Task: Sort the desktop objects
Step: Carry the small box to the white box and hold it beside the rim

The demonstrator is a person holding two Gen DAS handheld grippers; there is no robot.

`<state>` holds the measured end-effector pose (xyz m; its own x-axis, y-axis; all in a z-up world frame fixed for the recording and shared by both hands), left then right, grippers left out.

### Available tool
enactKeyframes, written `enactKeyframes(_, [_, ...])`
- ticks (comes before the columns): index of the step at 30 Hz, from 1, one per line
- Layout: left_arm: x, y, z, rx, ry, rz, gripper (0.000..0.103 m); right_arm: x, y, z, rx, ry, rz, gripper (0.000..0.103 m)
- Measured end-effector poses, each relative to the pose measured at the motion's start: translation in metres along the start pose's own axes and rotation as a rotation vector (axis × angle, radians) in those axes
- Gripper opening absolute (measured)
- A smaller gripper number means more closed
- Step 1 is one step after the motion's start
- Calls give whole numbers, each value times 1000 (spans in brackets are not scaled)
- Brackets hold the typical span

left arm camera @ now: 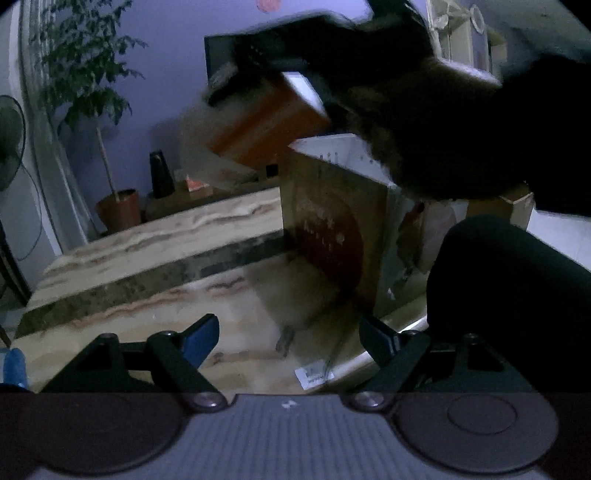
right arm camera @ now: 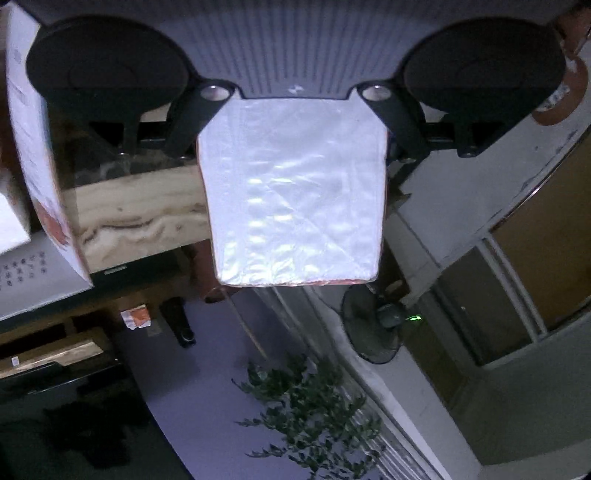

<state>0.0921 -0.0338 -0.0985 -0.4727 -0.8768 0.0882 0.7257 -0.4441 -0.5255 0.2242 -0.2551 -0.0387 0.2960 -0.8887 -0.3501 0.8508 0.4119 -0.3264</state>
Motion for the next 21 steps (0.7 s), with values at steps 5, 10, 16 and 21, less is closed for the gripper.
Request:
enactKeyframes(5, [3,-9,5,13,-41,45,82,21,-45,-30,31,95,-54,76])
enactKeyframes(10, [12,-15,7,-5,-80,94,75,30,-87,-57,93,164,-22,77])
enactKeyframes(16, [23,-31,11,-11,-66,129,74,39,-131,-80,130,209,-47,77])
enactKeyframes(21, [32,-46,13,2,-16,155,74,30,-162,-88,179,205,-31,77])
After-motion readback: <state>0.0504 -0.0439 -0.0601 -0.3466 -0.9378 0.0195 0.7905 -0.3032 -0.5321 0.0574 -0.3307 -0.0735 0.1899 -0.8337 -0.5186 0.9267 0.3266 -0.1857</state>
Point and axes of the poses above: each gripper's, at about its wrist camera, not at the fingertips, and y roughly the way its jaws point, x to its right, z to its top, the point moved 3 cm from there along y, roughly the way its jaws point, and after that the axes turned 12 degrees about -y, right-handed, at the moved point
